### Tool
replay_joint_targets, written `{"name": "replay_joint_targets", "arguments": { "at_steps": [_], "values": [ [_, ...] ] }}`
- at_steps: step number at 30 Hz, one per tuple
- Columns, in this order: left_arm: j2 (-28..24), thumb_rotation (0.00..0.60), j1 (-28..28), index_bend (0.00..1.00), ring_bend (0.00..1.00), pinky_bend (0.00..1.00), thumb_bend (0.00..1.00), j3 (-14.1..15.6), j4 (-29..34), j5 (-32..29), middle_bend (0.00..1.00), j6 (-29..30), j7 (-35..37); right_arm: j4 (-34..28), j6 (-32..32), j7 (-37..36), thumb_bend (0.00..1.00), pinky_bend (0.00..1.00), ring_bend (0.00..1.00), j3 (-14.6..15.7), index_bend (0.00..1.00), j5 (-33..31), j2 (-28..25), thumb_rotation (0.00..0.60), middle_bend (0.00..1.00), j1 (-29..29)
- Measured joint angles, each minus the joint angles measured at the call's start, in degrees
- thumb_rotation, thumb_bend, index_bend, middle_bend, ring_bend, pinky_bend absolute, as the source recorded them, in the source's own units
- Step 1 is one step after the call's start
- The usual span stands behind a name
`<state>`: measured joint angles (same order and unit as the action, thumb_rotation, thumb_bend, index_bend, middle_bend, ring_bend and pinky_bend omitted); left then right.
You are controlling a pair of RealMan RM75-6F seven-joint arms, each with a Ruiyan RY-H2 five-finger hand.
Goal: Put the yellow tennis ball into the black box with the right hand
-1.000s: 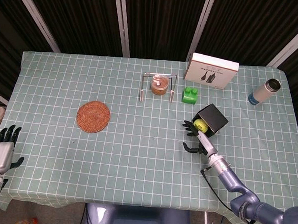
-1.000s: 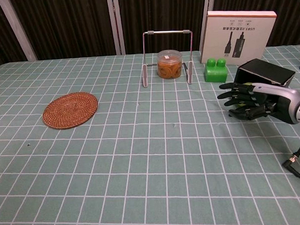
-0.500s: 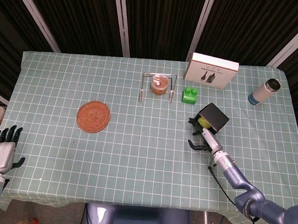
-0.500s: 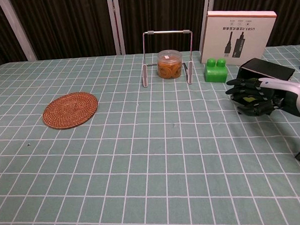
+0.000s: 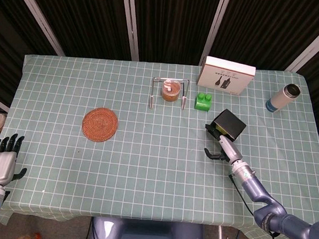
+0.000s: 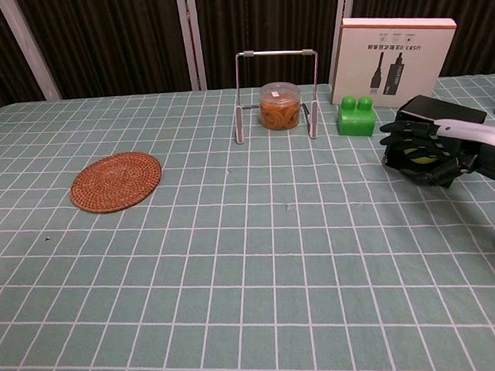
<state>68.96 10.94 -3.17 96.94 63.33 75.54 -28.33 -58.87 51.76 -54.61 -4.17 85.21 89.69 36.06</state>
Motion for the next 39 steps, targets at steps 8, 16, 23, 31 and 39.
{"name": "replay_joint_targets", "arguments": {
  "at_steps": [8, 16, 23, 31, 39],
  "values": [
    [-0.1, 0.600, 0.0, 0.00, 0.00, 0.00, 0.22, 0.2, 0.3, 0.3, 0.00, 0.1, 0.1, -2.0, 1.2, 3.0, 0.49, 0.00, 0.00, 0.8, 0.00, 0.4, -1.1, 0.600, 0.04, -0.7],
    [-0.9, 0.600, -0.4, 0.00, 0.00, 0.00, 0.22, 0.7, 1.1, 1.9, 0.00, 0.9, 1.1, -5.5, 4.9, 12.0, 0.42, 0.00, 0.00, 3.1, 0.00, 2.3, -2.8, 0.600, 0.01, -3.1],
    [-2.1, 0.600, -1.3, 0.00, 0.00, 0.00, 0.22, 1.6, 2.3, 4.7, 0.00, 2.1, 2.9, -16.3, 12.7, 20.7, 0.40, 0.00, 0.00, 7.2, 0.00, 5.6, -6.9, 0.600, 0.00, -8.2],
    [-3.8, 0.600, -3.0, 0.00, 0.00, 0.00, 0.22, 3.3, 3.2, 10.8, 0.00, 5.0, 6.7, -26.6, 28.5, 36.4, 0.39, 0.00, 0.00, 10.9, 0.00, 8.8, -14.0, 0.600, 0.00, -17.7],
    [-4.5, 0.600, -4.4, 0.00, 0.00, 0.00, 0.22, 4.9, 3.1, 15.8, 0.00, 7.4, 8.8, -27.7, 39.9, 59.9, 0.37, 0.00, 0.00, 9.2, 0.00, 6.9, -15.6, 0.600, 0.00, -25.8]
  ]
}}
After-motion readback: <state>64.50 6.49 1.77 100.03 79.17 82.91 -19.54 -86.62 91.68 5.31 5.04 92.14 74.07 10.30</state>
